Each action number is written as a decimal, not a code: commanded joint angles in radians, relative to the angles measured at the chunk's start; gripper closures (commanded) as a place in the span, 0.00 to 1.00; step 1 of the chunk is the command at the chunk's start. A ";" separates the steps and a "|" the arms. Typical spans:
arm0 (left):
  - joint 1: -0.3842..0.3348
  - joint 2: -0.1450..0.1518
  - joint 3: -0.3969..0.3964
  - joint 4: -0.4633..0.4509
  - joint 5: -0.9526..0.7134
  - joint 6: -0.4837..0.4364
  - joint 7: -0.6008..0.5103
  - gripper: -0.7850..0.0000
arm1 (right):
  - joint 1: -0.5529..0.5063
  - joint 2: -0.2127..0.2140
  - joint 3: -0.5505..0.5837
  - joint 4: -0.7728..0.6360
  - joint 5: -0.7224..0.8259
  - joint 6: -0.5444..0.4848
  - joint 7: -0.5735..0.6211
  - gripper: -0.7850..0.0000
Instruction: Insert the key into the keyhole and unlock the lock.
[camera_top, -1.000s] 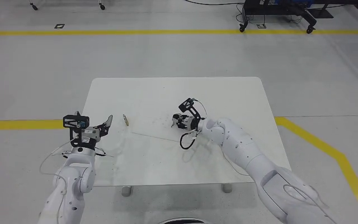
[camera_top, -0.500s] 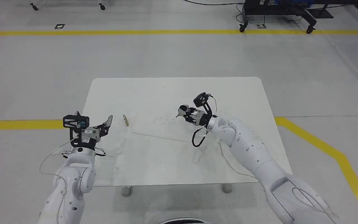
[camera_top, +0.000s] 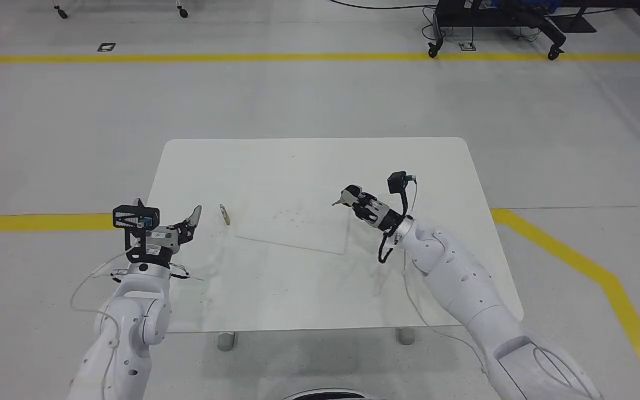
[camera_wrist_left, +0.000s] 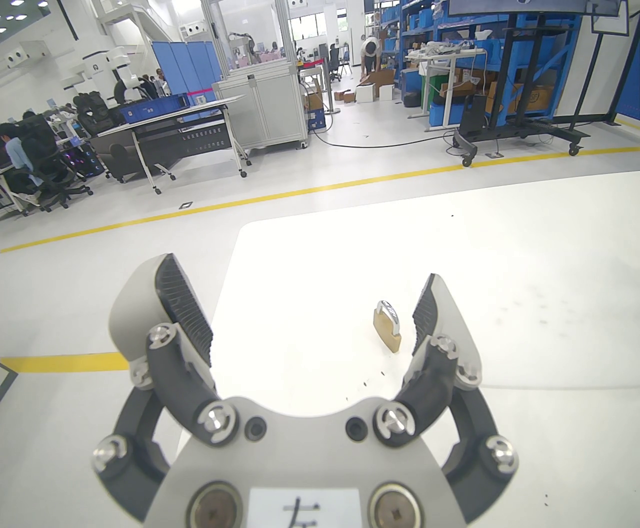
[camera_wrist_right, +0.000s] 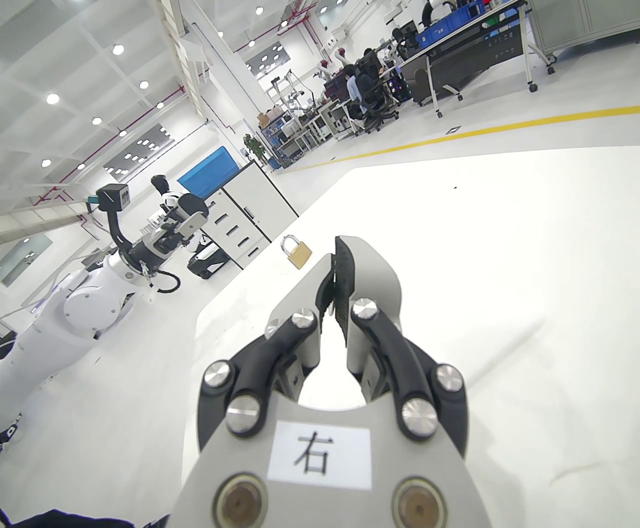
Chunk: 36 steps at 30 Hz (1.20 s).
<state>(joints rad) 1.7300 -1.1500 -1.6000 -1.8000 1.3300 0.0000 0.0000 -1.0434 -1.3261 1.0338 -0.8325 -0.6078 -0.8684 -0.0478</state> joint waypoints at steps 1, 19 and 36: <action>0.000 0.000 0.000 0.000 0.000 0.000 0.000 0.00 | 0.000 0.000 0.000 0.000 0.000 0.000 0.000 1.00; -0.314 -0.005 0.143 0.162 -1.066 -0.433 -0.632 0.00 | 0.000 0.000 0.000 0.000 0.000 0.000 0.000 1.00; -0.396 -0.019 0.283 0.311 -1.346 -0.584 -0.780 0.00 | -0.024 -0.013 -0.029 -0.053 0.133 -0.047 0.081 1.00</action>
<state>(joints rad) 1.3507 -1.1666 -1.3397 -1.5198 0.0081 -0.5505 -0.7651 -1.0654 -1.3364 1.0091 -0.8879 -0.5218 -0.8891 0.0161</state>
